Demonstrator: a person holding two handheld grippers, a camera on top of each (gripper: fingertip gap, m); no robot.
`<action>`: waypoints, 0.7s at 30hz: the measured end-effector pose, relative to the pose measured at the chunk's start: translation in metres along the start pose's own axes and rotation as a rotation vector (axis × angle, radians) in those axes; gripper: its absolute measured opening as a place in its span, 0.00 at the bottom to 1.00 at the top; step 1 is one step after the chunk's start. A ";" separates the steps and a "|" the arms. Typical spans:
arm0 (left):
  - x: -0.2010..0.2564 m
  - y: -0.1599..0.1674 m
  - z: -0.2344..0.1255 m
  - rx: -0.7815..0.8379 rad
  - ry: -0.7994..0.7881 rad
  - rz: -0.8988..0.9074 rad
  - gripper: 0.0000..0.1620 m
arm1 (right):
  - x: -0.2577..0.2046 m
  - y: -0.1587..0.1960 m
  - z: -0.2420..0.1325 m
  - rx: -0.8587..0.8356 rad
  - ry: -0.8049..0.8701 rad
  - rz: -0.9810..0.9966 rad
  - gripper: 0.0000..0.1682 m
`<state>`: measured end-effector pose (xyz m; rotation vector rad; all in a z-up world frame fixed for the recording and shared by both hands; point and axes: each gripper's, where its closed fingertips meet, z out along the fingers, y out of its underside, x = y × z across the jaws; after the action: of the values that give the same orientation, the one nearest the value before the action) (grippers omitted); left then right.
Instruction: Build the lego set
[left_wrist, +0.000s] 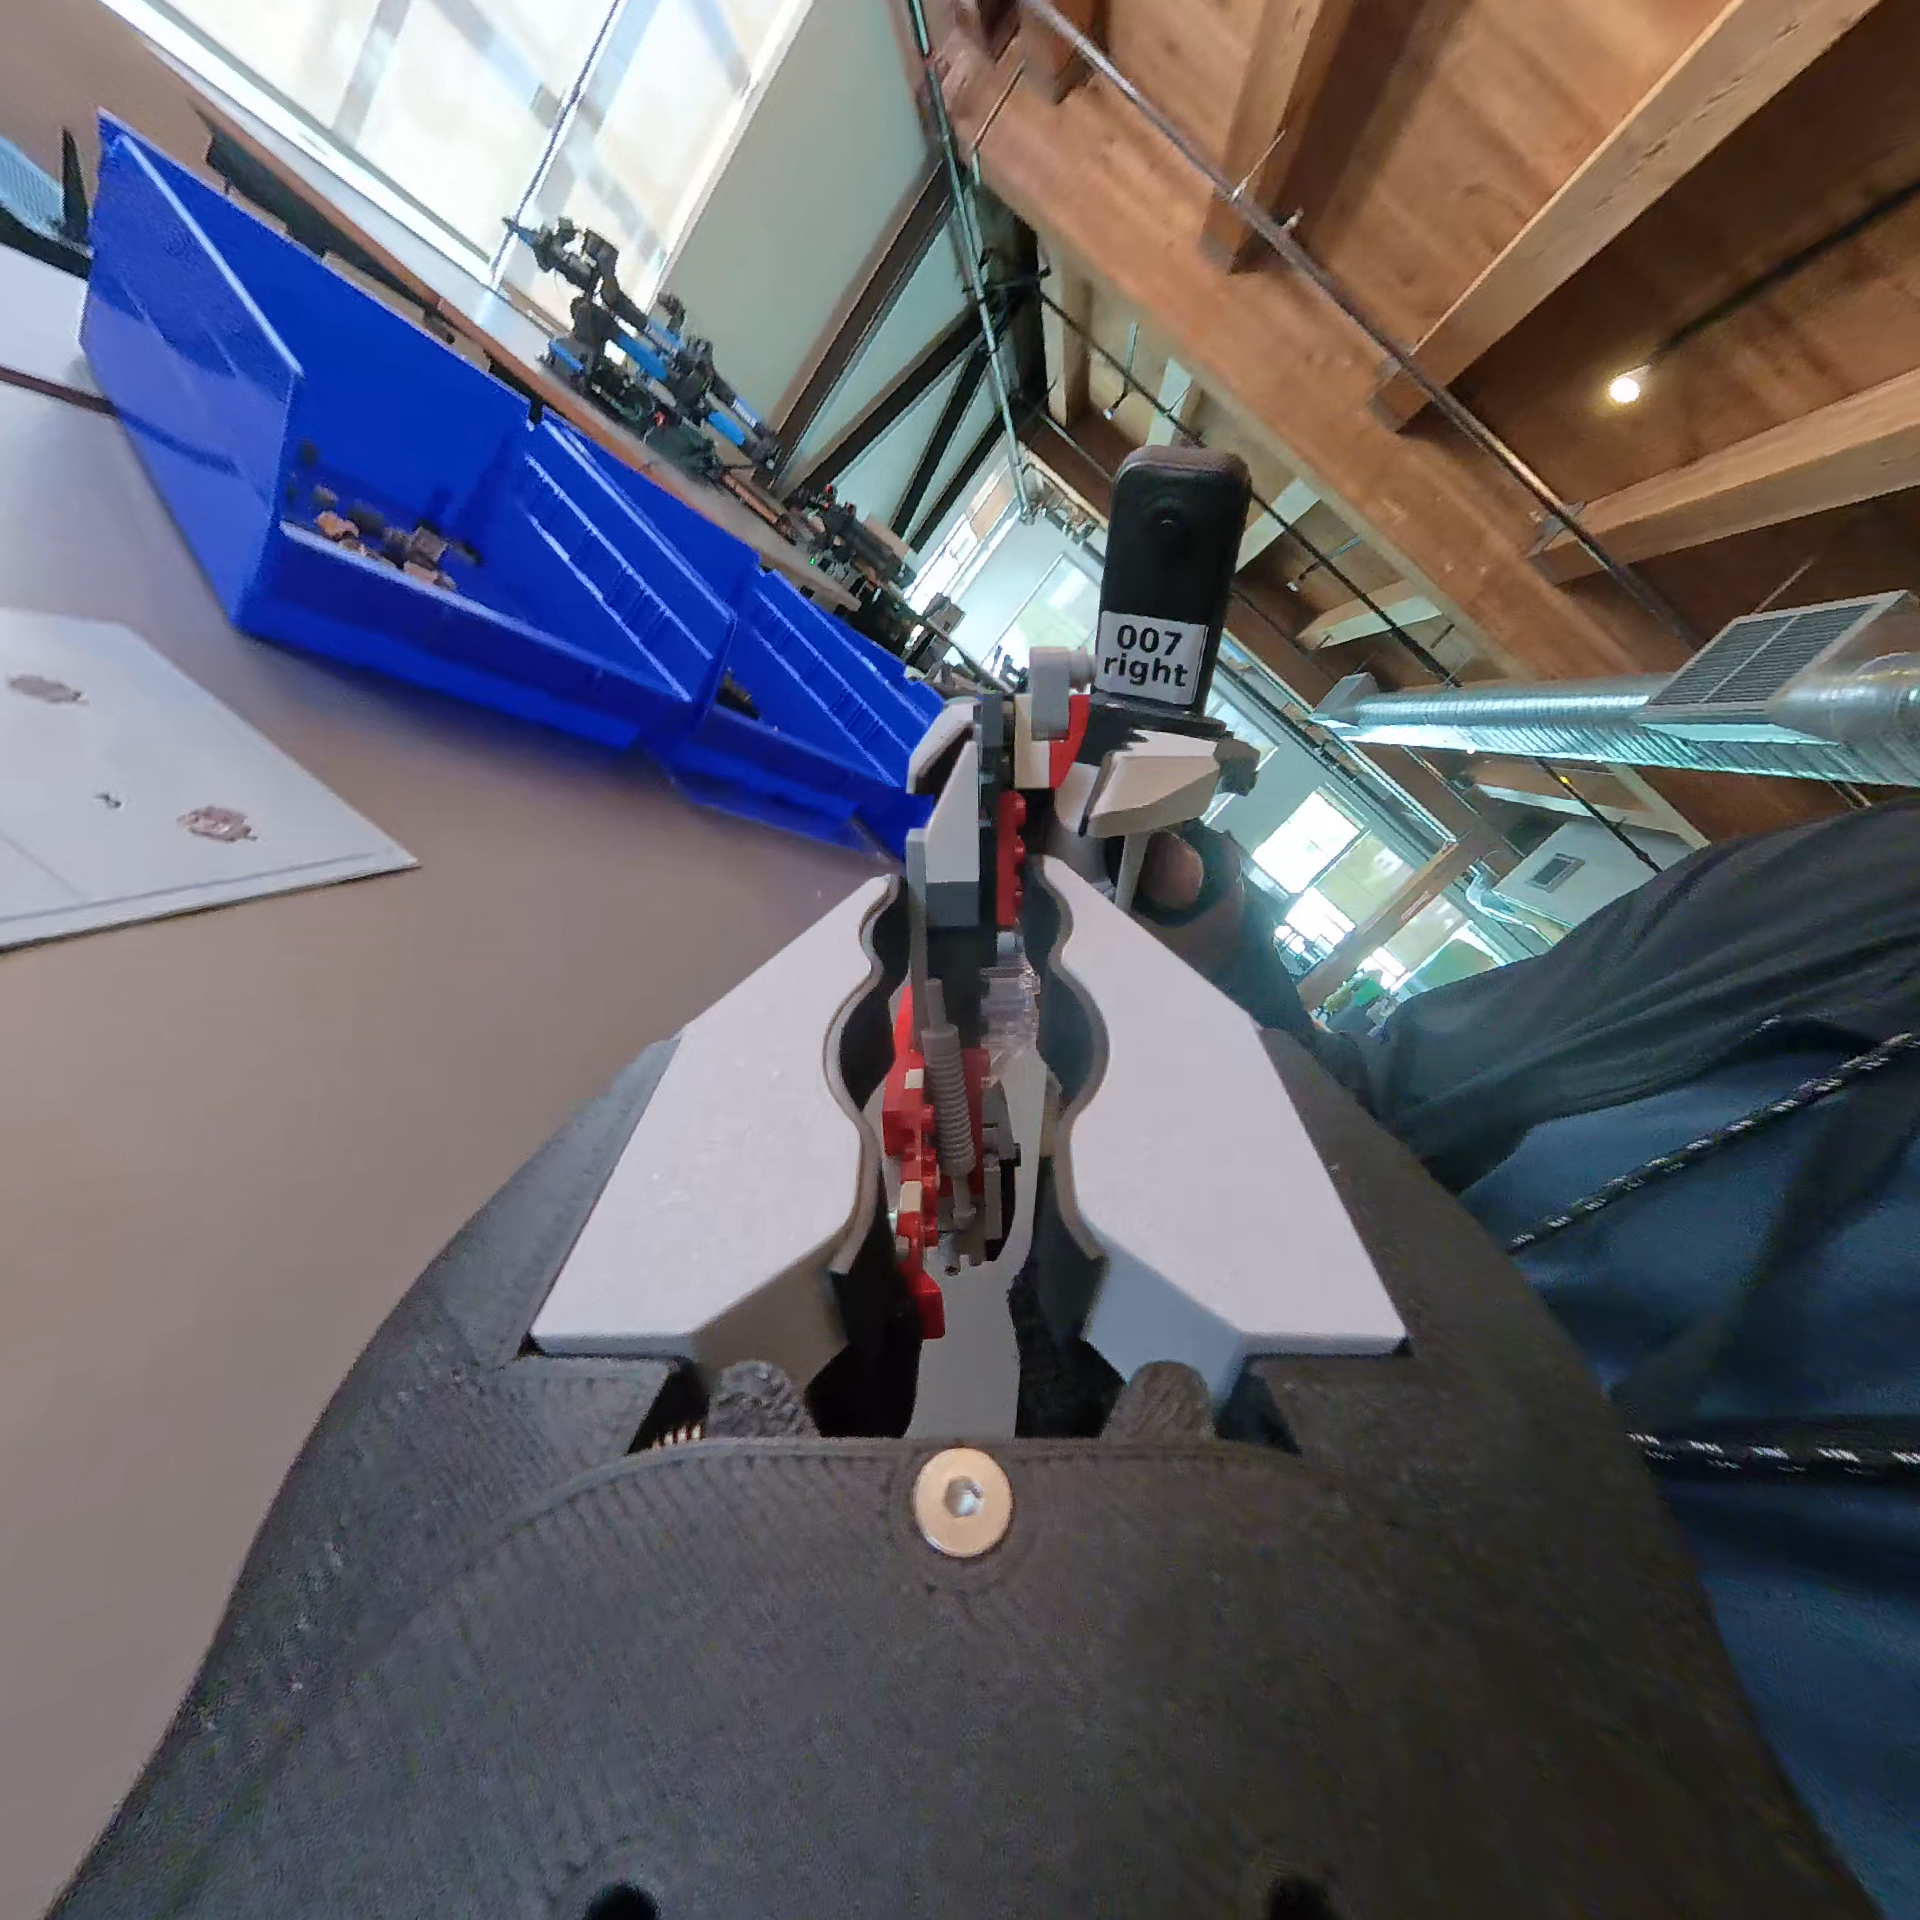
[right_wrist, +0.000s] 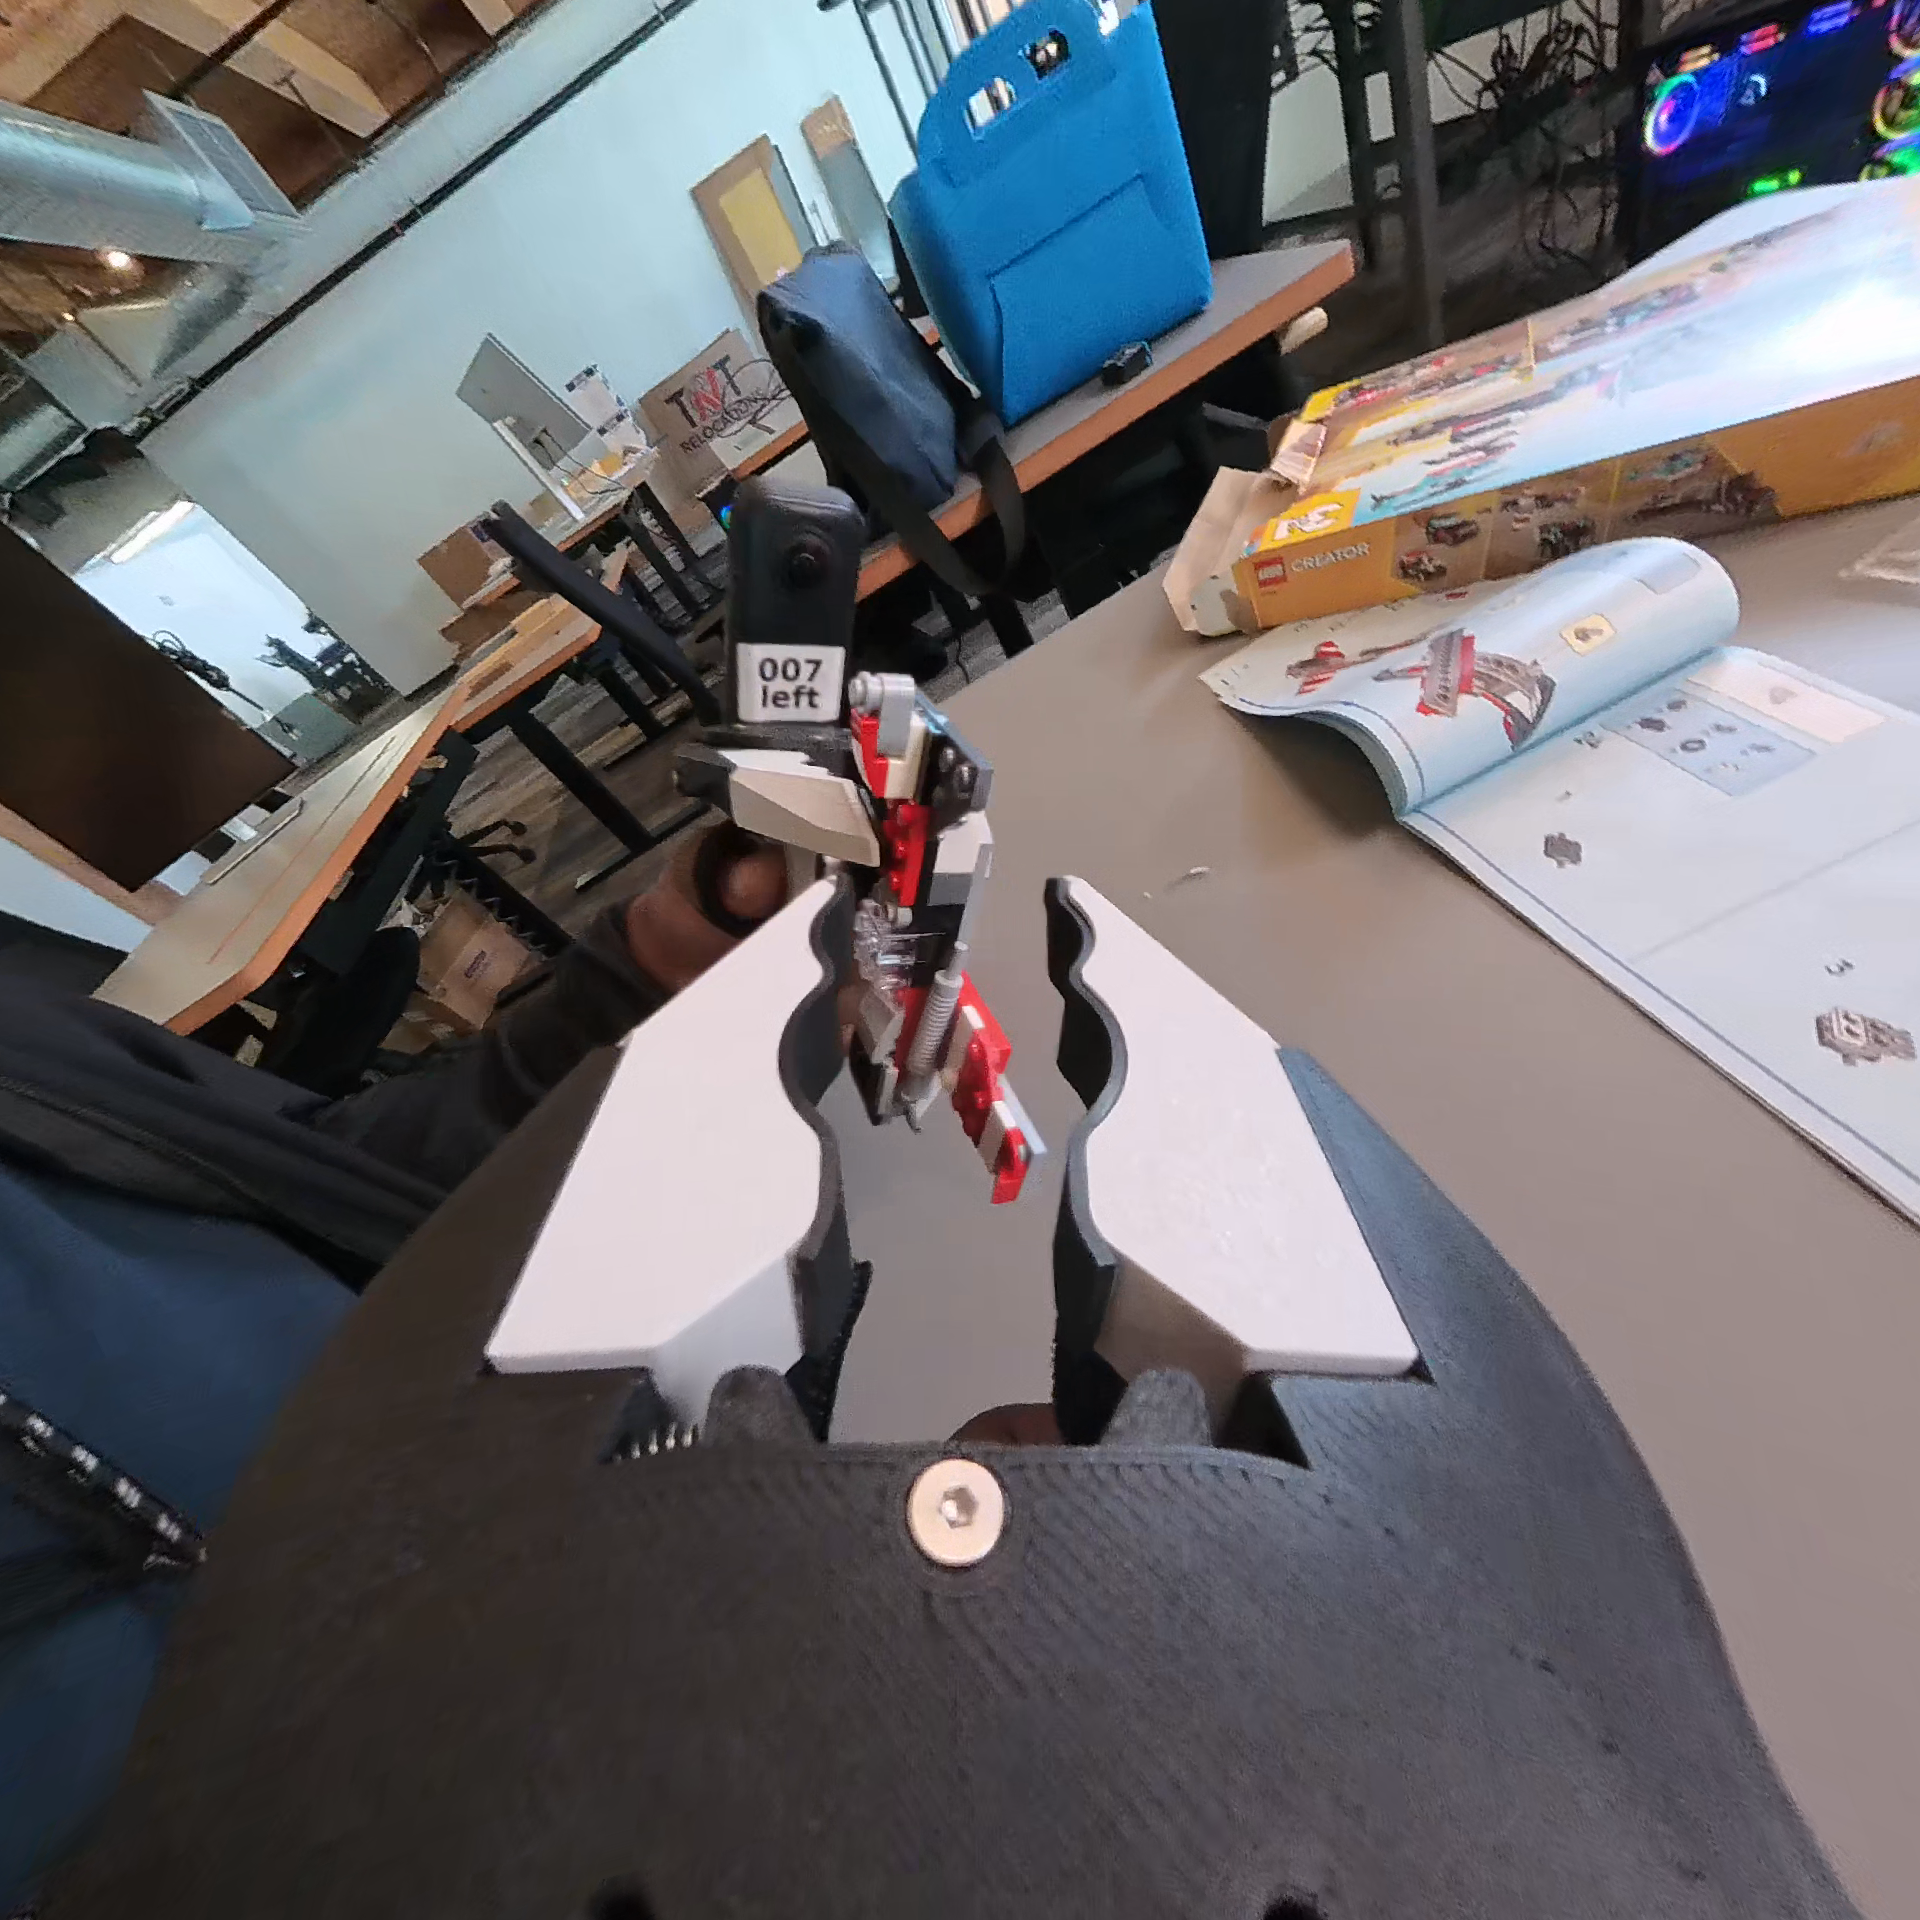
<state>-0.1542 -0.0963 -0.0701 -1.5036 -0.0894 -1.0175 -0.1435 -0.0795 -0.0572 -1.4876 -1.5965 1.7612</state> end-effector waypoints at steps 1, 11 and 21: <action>-0.003 0.002 0.000 -0.010 -0.011 -0.007 0.13 | 0.004 0.003 0.000 -0.005 0.007 0.006 0.22; -0.035 0.020 0.001 -0.112 -0.147 -0.035 0.13 | 0.039 0.030 0.003 -0.017 0.002 0.084 0.27; -0.068 0.049 0.007 -0.234 -0.229 -0.167 0.13 | 0.082 0.034 0.001 -0.019 -0.013 0.111 0.30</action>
<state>-0.1631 -0.0689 -0.1493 -1.8486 -0.2704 -1.0100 -0.1640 -0.0262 -0.1250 -1.6050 -1.5689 1.8235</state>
